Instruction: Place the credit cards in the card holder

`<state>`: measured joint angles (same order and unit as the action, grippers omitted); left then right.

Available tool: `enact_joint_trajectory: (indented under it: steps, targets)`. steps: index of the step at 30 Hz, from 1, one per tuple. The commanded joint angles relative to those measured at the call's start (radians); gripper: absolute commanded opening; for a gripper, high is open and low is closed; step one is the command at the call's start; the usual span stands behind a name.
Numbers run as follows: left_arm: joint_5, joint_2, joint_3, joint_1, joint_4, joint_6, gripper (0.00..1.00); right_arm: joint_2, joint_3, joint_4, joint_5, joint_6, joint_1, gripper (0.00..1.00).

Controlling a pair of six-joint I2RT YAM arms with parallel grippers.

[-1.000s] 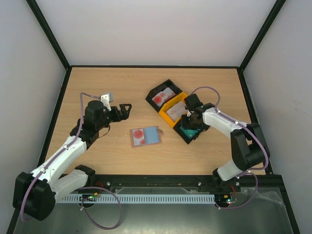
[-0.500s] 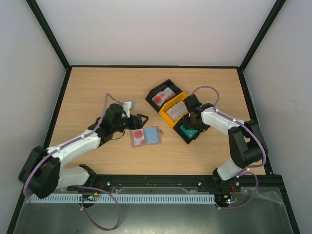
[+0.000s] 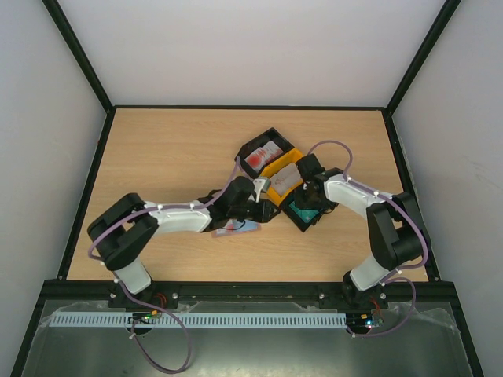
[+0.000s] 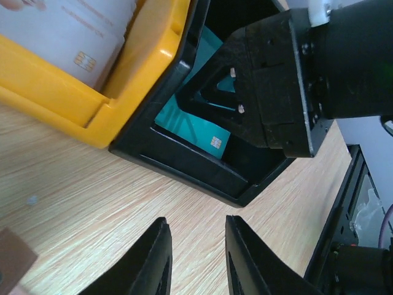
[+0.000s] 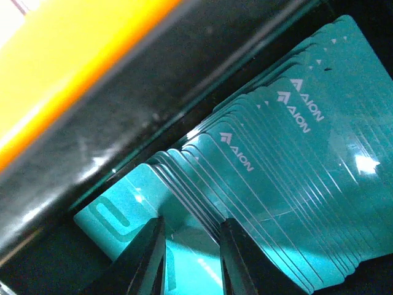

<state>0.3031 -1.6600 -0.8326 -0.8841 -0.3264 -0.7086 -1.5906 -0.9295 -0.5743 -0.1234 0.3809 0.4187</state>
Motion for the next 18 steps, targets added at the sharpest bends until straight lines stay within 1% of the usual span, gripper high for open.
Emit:
enact_joint_trajectory:
  steps: [1,6,8,14,18]
  targets:
    - [-0.019,-0.077,-0.054,-0.027,-0.044,0.004,0.24,-0.012,0.02,0.014,0.032,-0.009,0.004,0.24]
    - [-0.027,-0.148,-0.09,-0.033,-0.027,-0.017,0.24,-0.017,0.018,0.019,0.054,-0.001,0.003,0.32]
    - [-0.025,-0.173,-0.107,-0.033,-0.023,-0.03,0.24,-0.018,0.015,0.02,0.05,-0.001,0.003,0.32]
    - [-0.007,-0.238,-0.152,-0.035,-0.019,-0.05,0.24,-0.024,0.005,0.005,-0.075,0.004,0.003,0.27]
    - [-0.008,-0.263,-0.179,-0.034,0.001,-0.035,0.24,-0.008,-0.015,-0.023,-0.116,0.017,0.003,0.21]
